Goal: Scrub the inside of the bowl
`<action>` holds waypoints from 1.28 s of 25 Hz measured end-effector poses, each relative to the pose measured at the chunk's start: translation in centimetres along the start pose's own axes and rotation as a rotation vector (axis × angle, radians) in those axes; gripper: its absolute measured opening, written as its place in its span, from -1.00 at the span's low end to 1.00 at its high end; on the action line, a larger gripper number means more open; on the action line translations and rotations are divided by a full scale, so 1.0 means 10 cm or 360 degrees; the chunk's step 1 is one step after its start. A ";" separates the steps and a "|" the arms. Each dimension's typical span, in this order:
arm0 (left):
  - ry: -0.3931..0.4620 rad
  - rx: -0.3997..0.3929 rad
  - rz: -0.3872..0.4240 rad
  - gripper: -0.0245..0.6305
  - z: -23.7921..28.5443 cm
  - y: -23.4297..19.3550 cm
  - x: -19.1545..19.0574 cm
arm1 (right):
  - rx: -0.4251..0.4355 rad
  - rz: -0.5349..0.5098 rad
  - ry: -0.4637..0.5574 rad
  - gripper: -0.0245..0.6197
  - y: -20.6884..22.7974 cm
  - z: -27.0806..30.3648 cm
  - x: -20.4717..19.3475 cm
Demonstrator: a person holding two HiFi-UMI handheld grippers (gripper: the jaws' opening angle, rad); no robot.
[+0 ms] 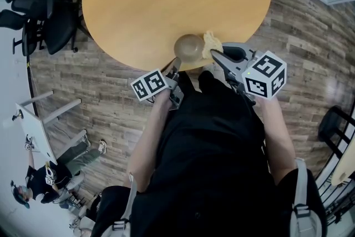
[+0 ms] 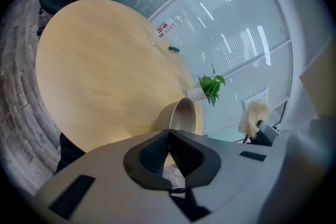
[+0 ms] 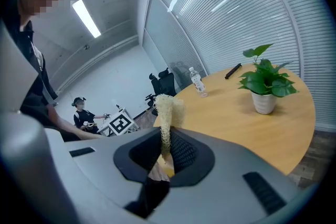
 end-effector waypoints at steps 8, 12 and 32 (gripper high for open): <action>0.0090 -0.0087 0.0142 -0.89 -0.14 0.30 0.09 | 0.0037 -0.0123 -0.0137 -0.81 -0.14 0.27 -0.01; 0.0153 -0.0090 0.0281 -0.89 -0.24 0.47 0.15 | -0.0001 -0.0226 -0.0249 -0.81 -0.19 0.42 0.01; 0.0198 -0.0169 0.0791 -0.89 -0.40 0.96 0.05 | -0.0025 -0.0255 -0.0454 -0.81 -0.29 0.73 0.12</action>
Point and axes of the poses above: the fingertips, and each gripper's own axes: z forward along the fingers, y to its right, x out of its top, the point moved 10 cm from there along -z, backward along the fingers, and after that the axes turned 9 degrees about -z, right-handed, at the moved point
